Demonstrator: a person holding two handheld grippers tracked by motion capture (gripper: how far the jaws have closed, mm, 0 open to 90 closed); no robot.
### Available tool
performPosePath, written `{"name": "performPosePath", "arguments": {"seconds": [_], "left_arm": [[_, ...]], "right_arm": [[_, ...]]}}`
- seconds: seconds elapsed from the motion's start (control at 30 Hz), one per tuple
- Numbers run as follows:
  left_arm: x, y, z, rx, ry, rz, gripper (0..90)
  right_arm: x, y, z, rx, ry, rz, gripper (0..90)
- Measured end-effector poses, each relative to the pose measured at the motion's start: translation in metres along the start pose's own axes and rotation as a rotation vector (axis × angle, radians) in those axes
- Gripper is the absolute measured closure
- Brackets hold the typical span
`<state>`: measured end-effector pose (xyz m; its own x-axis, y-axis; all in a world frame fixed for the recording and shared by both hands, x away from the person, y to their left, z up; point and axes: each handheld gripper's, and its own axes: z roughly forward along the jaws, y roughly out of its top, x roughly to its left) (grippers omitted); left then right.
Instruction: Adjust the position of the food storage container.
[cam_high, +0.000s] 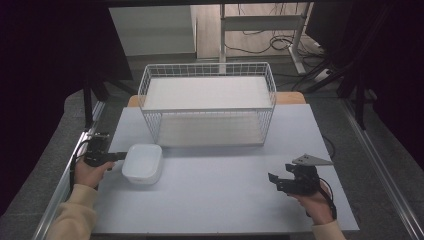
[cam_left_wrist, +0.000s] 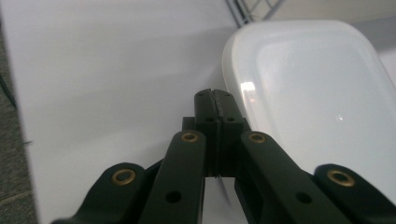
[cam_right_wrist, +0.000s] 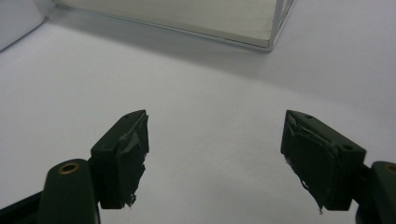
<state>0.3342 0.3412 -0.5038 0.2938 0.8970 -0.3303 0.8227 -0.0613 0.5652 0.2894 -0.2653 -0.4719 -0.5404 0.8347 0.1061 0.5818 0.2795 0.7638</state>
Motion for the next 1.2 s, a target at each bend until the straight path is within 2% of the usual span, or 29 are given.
{"name": "performPosePath", "arguments": {"seconds": [0.37, 0.57, 0.83, 1.2], "left_arm": [[-0.018, -0.001, 0.009, 0.005, -0.04, 0.023, 90.0], [-0.029, -0.003, 0.013, 0.025, -0.054, 0.051, 90.0], [-0.052, -0.007, 0.021, 0.055, -0.104, 0.096, 90.0], [-0.073, -0.014, 0.025, 0.072, -0.153, 0.132, 90.0]], "right_arm": [[0.0, 0.0, 0.0, -0.001, 0.001, 0.001, 23.5], [0.002, 0.0, 0.001, 0.003, 0.003, -0.002, 23.5], [0.002, 0.001, 0.0, 0.0, 0.003, -0.006, 23.5], [0.002, 0.001, 0.0, -0.002, 0.003, -0.006, 23.5]]}}
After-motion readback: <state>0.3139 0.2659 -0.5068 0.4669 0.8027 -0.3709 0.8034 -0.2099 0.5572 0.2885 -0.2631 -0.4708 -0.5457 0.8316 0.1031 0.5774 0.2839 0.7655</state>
